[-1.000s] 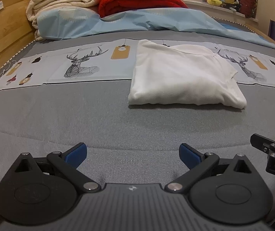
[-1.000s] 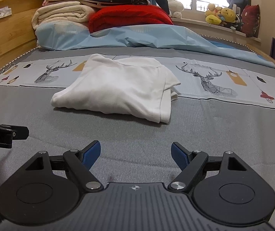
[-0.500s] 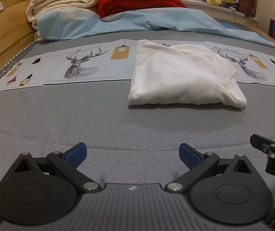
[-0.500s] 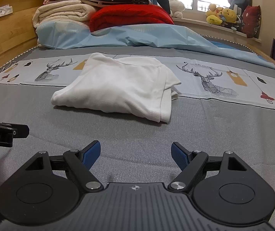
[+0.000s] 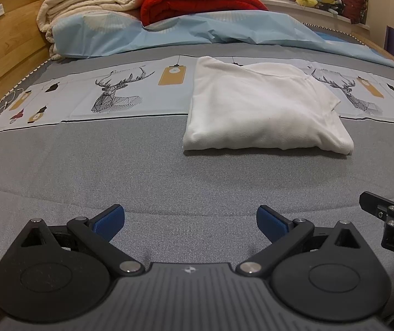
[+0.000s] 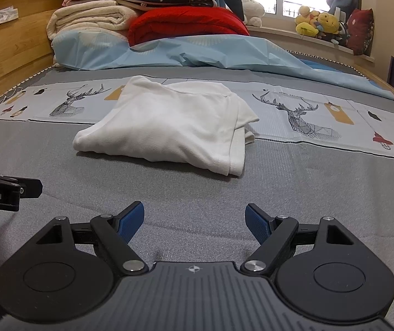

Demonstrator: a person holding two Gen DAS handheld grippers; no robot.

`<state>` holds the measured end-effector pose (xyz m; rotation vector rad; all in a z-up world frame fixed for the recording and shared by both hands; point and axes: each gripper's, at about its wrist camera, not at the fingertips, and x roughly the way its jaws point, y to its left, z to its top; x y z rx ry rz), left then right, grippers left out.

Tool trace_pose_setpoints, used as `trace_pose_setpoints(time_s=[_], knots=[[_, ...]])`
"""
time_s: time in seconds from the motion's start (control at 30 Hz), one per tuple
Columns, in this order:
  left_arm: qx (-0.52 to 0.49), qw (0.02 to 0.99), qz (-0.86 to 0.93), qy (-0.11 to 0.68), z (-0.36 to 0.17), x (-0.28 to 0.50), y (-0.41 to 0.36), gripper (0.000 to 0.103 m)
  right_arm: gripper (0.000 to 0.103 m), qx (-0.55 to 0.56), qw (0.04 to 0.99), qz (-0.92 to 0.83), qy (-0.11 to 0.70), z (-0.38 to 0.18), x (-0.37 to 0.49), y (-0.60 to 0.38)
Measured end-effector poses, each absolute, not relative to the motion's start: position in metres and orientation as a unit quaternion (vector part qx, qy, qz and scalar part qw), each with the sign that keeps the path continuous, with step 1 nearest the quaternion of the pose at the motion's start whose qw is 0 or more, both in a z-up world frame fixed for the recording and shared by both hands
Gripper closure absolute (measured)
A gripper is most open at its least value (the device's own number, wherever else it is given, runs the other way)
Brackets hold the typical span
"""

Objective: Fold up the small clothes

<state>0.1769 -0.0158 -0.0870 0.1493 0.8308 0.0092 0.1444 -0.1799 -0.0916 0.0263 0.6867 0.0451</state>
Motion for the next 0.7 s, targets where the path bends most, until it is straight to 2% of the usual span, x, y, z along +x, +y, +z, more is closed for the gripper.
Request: trace_pose_setpoints(time_s=[0.7], knots=[[0.06,0.909,-0.004,0.412,-0.0907,0.177,-0.0136,0.001,0.021,0.013,0.941,0.025,0.338,-0.0921,0.1442,-0.1802]])
